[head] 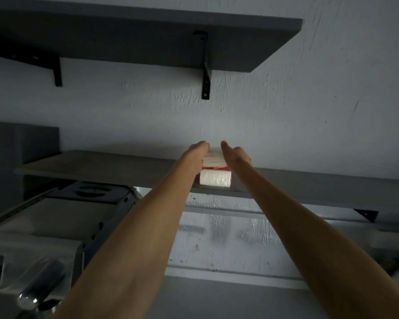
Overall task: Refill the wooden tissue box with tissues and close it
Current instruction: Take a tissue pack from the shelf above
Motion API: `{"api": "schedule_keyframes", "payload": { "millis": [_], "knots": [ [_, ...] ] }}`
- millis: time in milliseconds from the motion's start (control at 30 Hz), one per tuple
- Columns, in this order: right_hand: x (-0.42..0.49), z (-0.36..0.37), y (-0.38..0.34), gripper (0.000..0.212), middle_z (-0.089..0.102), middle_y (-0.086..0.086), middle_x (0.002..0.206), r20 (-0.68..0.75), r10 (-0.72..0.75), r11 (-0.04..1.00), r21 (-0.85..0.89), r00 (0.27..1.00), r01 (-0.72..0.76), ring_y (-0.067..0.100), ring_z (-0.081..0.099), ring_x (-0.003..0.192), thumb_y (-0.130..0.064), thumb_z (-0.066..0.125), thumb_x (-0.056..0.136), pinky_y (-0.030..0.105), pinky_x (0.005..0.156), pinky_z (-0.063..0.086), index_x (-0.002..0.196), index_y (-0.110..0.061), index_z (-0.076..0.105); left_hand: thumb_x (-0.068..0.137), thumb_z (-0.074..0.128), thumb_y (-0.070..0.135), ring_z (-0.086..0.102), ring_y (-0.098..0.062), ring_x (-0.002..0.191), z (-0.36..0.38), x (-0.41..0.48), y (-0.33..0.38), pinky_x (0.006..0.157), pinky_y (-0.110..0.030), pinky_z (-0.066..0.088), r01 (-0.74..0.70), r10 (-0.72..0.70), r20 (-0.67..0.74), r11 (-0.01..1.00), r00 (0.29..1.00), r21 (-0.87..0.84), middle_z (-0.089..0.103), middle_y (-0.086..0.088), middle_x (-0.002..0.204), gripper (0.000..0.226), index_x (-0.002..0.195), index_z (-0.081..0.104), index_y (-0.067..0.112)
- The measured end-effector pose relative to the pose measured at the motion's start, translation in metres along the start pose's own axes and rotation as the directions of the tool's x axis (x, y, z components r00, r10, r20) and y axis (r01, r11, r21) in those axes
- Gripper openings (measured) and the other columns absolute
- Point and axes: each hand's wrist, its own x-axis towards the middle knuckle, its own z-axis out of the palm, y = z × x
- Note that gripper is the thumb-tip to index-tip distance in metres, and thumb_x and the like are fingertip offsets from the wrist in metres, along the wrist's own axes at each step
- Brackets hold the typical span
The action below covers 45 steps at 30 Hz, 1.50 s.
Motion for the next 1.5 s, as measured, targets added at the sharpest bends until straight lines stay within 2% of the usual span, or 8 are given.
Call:
{"api": "schedule_keyframes", "payload": {
  "millis": [100,400,533,700,833,1033,1233,1500],
  "knots": [
    [0.002,0.000,-0.005,0.056,0.064,0.016,0.110,-0.011,-0.023,0.999,0.033,1.000,0.024,0.034,0.056,0.109,-0.055,0.040,0.089,0.041,0.094,0.047,0.110,-0.007,0.062,0.091,0.053,0.028,0.067,-0.024,0.080,-0.003,0.000,0.002,0.056,-0.029,0.048,-0.005,0.004,-0.009,0.999,1.000,-0.039,0.067,-0.013,0.099,0.023,0.092,0.056,0.006],
    [0.003,0.001,-0.012,0.030,0.064,0.011,0.085,0.014,-0.048,0.975,0.219,0.999,0.044,0.024,0.058,0.074,-0.034,0.055,0.084,0.026,0.054,0.039,0.093,-0.007,0.067,0.077,0.058,0.021,0.065,-0.027,0.090,-0.012,0.002,0.011,0.054,-0.032,0.048,-0.033,0.031,-0.018,0.991,0.999,-0.130,0.065,-0.014,0.106,0.036,0.112,0.056,0.012],
    [0.002,-0.004,-0.016,0.024,0.067,0.013,0.089,-0.056,-0.108,0.962,0.246,0.993,0.118,0.029,0.062,0.082,-0.034,0.057,0.082,0.033,0.068,0.047,0.079,-0.013,0.067,0.069,0.061,0.010,0.055,-0.035,0.102,-0.015,0.004,0.017,0.061,-0.046,0.055,-0.060,0.068,0.021,0.960,0.997,-0.275,0.057,-0.017,0.117,0.049,0.118,0.053,0.013],
    [-0.008,-0.014,-0.012,0.042,0.066,0.012,0.111,-0.022,-0.169,0.902,0.400,0.985,0.164,0.022,0.057,0.086,-0.023,0.065,0.084,0.032,0.072,0.044,0.122,-0.006,0.060,0.077,0.054,0.003,0.052,-0.031,0.105,-0.012,-0.015,0.020,0.087,-0.049,0.055,-0.312,0.323,-0.023,0.892,0.946,-0.328,0.054,-0.013,0.118,0.042,0.118,0.055,0.012],
    [-0.051,-0.040,0.006,0.034,0.065,0.006,0.095,0.213,-0.148,0.755,0.656,0.966,-0.029,0.017,0.056,0.074,-0.028,0.069,0.085,0.027,0.062,0.045,0.113,-0.013,0.058,0.079,0.049,0.003,0.053,-0.023,0.097,-0.020,-0.050,0.007,0.078,-0.040,0.054,-0.491,0.513,0.038,0.838,0.858,-0.239,0.057,-0.008,0.111,0.037,0.114,0.059,0.012],
    [-0.124,-0.060,0.094,0.044,0.065,0.006,0.116,0.423,-0.251,0.582,0.785,0.871,-0.213,0.025,0.064,0.104,-0.018,0.070,0.081,0.037,0.098,0.049,0.123,-0.021,0.059,0.064,0.048,0.011,0.056,-0.022,0.084,-0.021,-0.101,-0.070,0.065,-0.031,0.042,-0.513,0.571,0.261,0.818,0.778,-0.260,0.065,-0.007,0.097,0.030,0.082,0.068,0.024],
    [-0.199,-0.062,0.195,0.078,0.058,0.015,0.120,0.466,-0.233,0.688,0.699,0.854,-0.194,0.028,0.055,0.114,0.001,0.075,0.073,0.045,0.098,0.045,0.140,-0.013,0.039,0.070,0.046,0.012,0.054,-0.010,0.113,-0.002,-0.150,-0.180,0.088,-0.020,0.041,-0.588,0.572,0.445,0.800,0.690,-0.118,0.061,0.001,0.117,0.032,0.091,0.067,0.023],
    [-0.281,-0.105,0.310,0.080,0.067,0.014,0.113,0.434,-0.027,0.823,0.521,0.900,-0.226,0.029,0.064,0.106,-0.032,0.094,0.050,0.038,0.083,0.056,0.116,-0.006,0.055,0.080,0.041,0.011,0.041,-0.015,0.130,0.054,-0.218,-0.280,0.091,-0.013,0.042,-0.649,0.589,0.625,0.742,0.513,-0.167,0.045,-0.003,0.131,0.029,0.100,0.061,0.010]
  ]
}}
